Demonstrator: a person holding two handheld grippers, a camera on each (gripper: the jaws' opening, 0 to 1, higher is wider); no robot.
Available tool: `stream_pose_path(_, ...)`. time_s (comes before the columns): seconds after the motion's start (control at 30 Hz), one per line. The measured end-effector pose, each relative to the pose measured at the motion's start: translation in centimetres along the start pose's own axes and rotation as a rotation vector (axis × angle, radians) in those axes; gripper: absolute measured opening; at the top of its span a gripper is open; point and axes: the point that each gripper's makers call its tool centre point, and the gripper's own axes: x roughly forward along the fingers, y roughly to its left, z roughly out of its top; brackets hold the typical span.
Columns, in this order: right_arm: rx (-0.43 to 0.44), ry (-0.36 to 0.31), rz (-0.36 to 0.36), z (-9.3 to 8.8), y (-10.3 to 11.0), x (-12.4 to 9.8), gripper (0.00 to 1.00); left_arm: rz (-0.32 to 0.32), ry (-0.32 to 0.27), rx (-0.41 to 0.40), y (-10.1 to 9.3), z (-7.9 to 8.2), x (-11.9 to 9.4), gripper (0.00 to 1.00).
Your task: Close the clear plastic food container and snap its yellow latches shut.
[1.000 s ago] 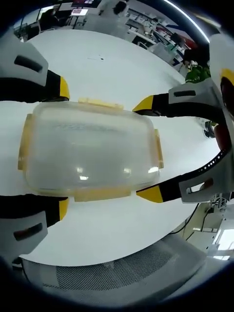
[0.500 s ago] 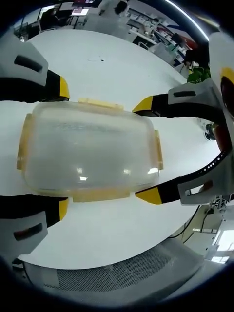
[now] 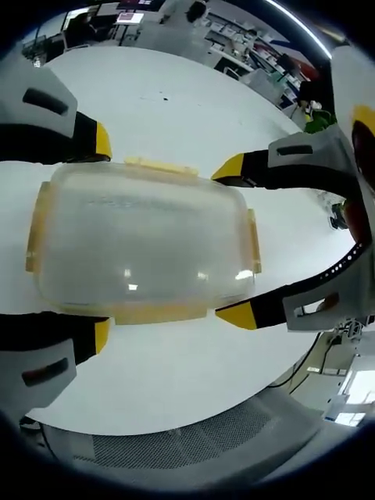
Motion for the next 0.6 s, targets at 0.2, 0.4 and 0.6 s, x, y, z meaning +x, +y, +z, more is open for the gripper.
stream_pose_path(0.2,0.002,-0.005,0.001,0.11,-0.44,0.04,0.74,0.0,0.001,-0.003,0.44,-0.08,0.06,0.78)
stream_pose_path(0.4,0.006,-0.01,-0.001,0.12,-0.54,0.03,0.74,-0.002,-0.002,-0.004,0.6,-0.11,0.13,0.78)
stream_pose_path(0.6,0.005,-0.021,-0.006,0.02,-0.56,0.04,0.75,-0.001,0.001,-0.001,0.58,0.05,0.16,0.79)
